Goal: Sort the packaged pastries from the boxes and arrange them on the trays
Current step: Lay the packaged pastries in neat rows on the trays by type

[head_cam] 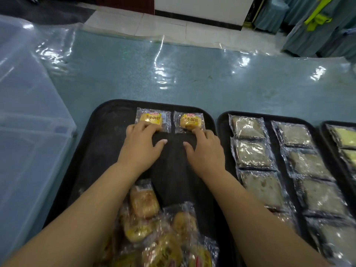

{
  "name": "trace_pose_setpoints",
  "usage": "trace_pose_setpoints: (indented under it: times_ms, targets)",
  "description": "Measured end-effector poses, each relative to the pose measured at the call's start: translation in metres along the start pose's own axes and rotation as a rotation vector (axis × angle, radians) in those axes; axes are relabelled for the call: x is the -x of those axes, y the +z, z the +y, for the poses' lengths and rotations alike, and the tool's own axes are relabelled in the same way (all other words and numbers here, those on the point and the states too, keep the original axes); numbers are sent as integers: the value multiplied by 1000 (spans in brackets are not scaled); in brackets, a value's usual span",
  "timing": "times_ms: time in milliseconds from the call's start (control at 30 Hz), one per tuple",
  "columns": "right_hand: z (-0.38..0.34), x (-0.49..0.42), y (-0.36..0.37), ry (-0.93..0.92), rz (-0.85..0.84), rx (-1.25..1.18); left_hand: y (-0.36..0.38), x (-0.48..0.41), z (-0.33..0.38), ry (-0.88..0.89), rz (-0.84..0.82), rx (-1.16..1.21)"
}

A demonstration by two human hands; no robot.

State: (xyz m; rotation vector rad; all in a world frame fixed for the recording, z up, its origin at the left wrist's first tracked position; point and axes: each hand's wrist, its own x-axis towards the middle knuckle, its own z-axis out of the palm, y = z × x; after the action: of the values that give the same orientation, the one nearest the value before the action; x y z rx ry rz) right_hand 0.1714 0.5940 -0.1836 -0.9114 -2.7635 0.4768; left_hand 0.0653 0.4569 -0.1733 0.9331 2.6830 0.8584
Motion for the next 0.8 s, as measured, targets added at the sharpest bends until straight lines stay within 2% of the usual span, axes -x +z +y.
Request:
trace_pose_setpoints:
  times_ms: [200,333,400,500,633,800]
  targets:
    - [3,81,-21,6,-29,-208,-6,86,5,-28,-44,96]
    - [9,127,-23,35,-155,-275,-2,131,-1,-102,-17,40]
    - [14,144,-21,61,-204,-277,2,146,-5,-195,-24,-15]
    - [21,161,-17,148,-287,-291,7,157,-7,-344,-57,-91]
    - [26,169,-13,251,-442,-311,8,157,-4,-459,-50,-57]
    - [22,166,-15,296,-498,-349,7,156,-5,-449,-66,4]
